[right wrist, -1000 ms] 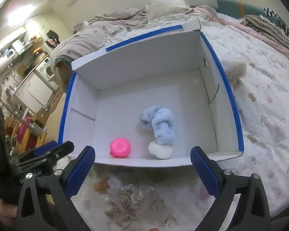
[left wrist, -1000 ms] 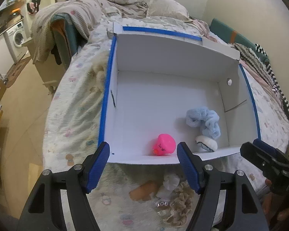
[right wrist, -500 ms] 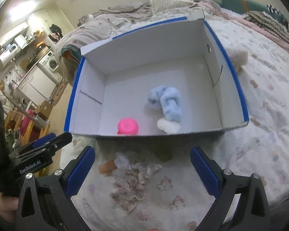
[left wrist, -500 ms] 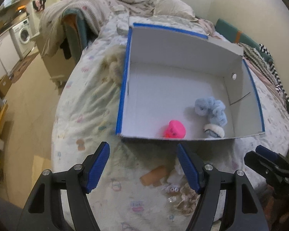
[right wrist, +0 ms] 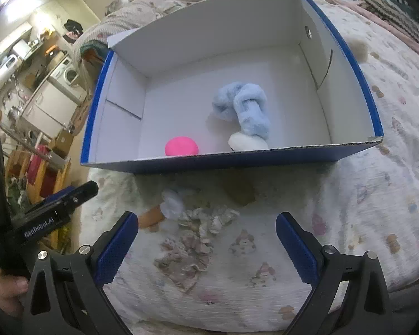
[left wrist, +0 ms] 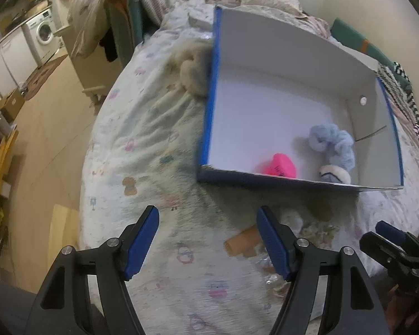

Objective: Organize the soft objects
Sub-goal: 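Withdraw both tools from the box back toward the remaining items, then grasp the orange foam piece with the left tool while the right tool grasps the lace scrunchie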

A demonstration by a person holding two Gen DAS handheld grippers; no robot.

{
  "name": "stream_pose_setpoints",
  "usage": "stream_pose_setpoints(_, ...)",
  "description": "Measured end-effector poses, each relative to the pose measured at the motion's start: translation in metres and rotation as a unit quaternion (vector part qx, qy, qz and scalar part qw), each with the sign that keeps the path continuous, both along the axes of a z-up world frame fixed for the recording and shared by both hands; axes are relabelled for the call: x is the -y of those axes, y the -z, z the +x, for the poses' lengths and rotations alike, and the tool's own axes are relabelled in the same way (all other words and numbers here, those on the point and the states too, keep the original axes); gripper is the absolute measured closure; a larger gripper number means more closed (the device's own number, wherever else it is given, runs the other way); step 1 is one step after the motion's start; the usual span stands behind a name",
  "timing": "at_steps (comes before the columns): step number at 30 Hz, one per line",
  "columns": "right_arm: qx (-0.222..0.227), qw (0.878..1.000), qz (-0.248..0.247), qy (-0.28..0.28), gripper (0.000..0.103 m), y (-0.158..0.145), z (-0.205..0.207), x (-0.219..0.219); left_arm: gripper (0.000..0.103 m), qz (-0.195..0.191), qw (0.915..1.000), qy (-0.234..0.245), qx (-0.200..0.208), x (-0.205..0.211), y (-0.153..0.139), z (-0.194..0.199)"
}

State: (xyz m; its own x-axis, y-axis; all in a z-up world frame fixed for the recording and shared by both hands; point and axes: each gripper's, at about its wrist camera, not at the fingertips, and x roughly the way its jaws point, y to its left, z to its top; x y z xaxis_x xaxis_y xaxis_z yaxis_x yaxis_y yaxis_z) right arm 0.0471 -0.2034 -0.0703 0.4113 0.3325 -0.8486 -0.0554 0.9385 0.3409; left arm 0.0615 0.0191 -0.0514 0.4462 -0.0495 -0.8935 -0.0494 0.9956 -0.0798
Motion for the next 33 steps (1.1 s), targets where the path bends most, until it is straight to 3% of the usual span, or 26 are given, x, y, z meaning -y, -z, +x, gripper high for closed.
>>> stream_pose_setpoints(7,-0.017,1.0,-0.02,-0.001,0.0,0.012,0.0,0.005,0.033,0.005,0.9997,-0.006,-0.023,-0.006,0.014,0.001)
stream_pose_setpoints(14,-0.039,0.997,-0.049,0.038,0.0,0.017,0.0,0.013,0.033,0.009,0.9995,-0.006,-0.031,-0.002,0.019,0.005)
stream_pose_setpoints(20,-0.053,0.995,-0.037,0.07,0.0,0.019,0.0,0.026,0.033,0.009,0.9988,-0.019,-0.043,-0.006,0.027,0.01)
stream_pose_setpoints(27,-0.059,0.996,-0.008,0.072,0.0,0.021,0.004,0.033,0.033,-0.024,0.9957,-0.049,-0.076,-0.018,0.044,0.021)
stream_pose_setpoints(33,-0.05,0.996,0.025,0.066,0.0,0.019,0.01,0.035,0.035,-0.061,0.9907,-0.001,-0.121,0.006,0.069,0.03)
